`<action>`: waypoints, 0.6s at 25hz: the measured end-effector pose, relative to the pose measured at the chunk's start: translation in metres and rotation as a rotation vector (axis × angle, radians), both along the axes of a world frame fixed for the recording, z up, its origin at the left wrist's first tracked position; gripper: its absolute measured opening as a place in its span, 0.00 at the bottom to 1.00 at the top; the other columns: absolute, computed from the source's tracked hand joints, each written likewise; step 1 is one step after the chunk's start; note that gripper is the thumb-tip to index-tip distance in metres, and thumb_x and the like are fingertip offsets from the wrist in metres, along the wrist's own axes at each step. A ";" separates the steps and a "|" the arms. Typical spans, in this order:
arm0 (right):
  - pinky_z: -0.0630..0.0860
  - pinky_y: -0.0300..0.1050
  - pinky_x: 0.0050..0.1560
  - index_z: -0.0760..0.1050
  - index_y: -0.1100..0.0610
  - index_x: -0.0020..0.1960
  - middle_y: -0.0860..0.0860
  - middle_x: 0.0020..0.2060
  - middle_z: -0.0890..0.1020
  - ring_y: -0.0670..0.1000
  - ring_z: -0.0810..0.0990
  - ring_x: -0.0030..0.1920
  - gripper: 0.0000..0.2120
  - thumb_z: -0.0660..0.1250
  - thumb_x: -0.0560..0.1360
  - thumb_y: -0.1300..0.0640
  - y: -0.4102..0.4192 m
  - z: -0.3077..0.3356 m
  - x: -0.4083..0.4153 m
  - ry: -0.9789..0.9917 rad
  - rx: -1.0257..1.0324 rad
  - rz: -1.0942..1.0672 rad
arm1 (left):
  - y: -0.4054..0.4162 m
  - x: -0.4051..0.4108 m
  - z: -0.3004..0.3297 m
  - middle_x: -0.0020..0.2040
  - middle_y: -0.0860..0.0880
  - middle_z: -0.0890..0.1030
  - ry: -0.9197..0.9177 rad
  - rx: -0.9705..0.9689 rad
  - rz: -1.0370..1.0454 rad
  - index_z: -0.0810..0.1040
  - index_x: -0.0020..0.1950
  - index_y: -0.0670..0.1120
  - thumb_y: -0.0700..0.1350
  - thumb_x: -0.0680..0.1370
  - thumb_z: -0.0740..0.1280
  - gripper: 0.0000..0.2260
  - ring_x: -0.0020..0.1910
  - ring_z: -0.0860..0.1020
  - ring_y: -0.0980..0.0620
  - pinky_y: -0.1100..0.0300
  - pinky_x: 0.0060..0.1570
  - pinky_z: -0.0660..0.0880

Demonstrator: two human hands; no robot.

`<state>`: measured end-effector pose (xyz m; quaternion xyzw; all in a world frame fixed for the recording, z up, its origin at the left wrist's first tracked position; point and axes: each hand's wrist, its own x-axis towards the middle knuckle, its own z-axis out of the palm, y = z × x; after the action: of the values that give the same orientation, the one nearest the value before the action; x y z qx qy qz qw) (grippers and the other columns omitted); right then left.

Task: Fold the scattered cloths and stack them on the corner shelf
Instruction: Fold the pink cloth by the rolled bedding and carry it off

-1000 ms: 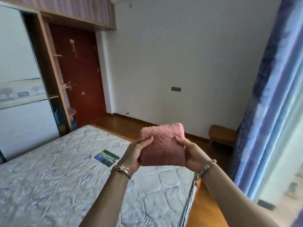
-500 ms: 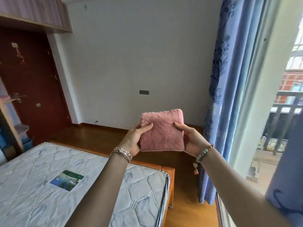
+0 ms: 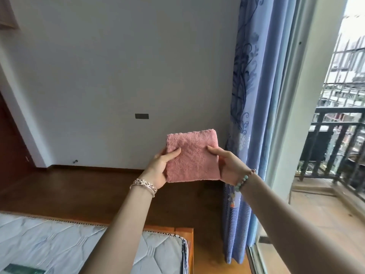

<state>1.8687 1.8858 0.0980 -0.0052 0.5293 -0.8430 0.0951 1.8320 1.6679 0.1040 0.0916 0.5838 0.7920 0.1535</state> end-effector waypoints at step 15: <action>0.75 0.60 0.62 0.74 0.56 0.66 0.57 0.62 0.80 0.59 0.78 0.63 0.20 0.68 0.76 0.52 0.131 -0.001 -0.357 0.065 0.044 0.165 | 0.129 -0.327 -0.009 0.59 0.44 0.82 -0.002 0.019 0.154 0.79 0.62 0.49 0.45 0.72 0.73 0.19 0.60 0.79 0.45 0.43 0.62 0.73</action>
<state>1.5120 2.0170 0.0971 -0.0743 0.5483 -0.8199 0.1470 1.5047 1.7968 0.0949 0.0472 0.5812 0.8072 0.0916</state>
